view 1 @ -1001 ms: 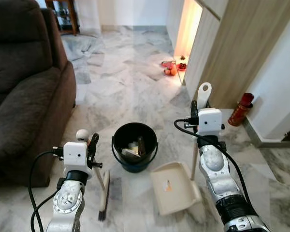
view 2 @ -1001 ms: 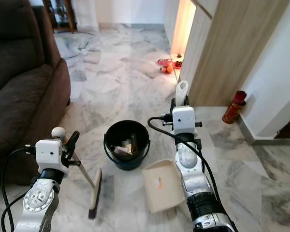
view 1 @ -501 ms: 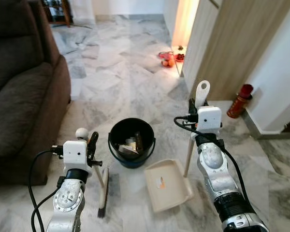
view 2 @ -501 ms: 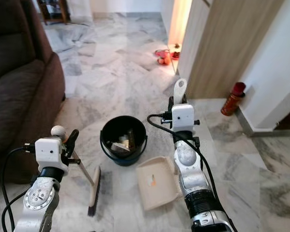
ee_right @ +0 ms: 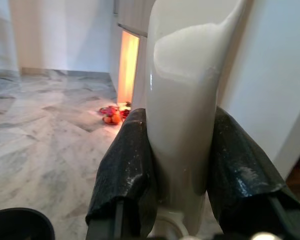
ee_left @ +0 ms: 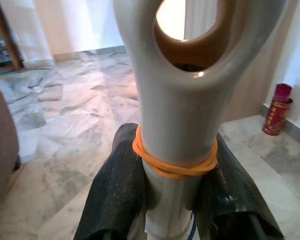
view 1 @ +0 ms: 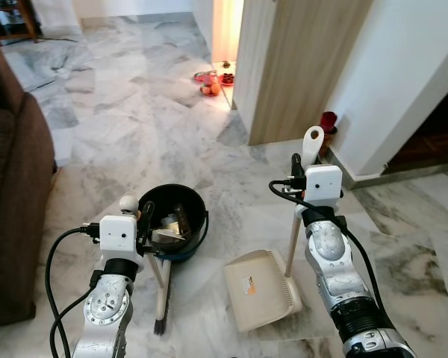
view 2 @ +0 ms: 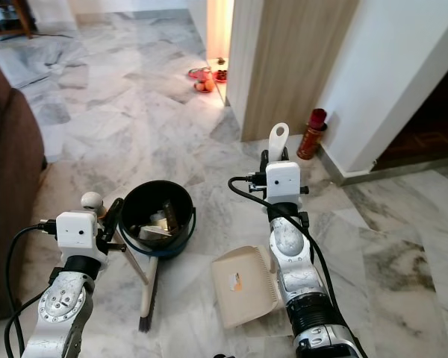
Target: Sweep floor
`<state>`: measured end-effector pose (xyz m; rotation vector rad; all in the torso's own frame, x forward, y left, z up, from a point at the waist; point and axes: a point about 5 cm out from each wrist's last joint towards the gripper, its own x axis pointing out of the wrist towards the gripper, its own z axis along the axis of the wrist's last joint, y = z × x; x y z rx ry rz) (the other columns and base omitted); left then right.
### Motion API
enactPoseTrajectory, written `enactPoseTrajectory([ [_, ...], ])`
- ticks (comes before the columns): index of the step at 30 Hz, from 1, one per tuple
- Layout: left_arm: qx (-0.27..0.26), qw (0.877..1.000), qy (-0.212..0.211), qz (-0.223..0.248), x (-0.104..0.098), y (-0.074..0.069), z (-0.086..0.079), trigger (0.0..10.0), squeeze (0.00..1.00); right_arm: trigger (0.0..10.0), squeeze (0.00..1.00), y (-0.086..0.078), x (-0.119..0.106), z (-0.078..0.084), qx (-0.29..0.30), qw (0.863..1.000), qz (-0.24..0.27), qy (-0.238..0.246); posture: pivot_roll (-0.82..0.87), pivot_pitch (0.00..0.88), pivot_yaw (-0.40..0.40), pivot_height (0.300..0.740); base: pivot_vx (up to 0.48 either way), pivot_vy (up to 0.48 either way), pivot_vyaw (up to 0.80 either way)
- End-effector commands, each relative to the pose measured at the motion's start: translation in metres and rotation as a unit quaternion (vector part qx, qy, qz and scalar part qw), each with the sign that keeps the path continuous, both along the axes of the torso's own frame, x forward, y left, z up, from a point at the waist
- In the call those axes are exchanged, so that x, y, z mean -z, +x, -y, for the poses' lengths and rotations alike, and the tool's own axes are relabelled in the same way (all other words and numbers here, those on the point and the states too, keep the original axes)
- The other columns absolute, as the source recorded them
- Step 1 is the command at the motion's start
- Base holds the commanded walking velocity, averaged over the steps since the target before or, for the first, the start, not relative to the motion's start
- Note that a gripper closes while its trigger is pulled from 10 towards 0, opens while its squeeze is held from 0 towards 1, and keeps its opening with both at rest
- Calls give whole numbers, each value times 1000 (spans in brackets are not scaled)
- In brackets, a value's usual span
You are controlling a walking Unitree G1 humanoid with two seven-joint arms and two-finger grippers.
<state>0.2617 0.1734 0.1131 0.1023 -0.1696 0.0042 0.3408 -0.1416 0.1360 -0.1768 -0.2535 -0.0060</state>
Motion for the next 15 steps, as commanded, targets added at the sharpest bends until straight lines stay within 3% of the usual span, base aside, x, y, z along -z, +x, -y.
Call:
enactPoseTrajectory([
  [1, 0, 1000, 3, 10, -4, 1, 0, 10000, 0, 10000, 0, 3, -7, 0, -1, 1000, 11, -1, 61, 117, -52, 740, 0, 0, -800],
  [15, -1, 1000, 16, 6, -3, 2, 2, 10000, 0, 10000, 0, 4, -5, -1, -5, 1000, 6, -2, 63, 105, -55, 740, 0, -30, -800],
])
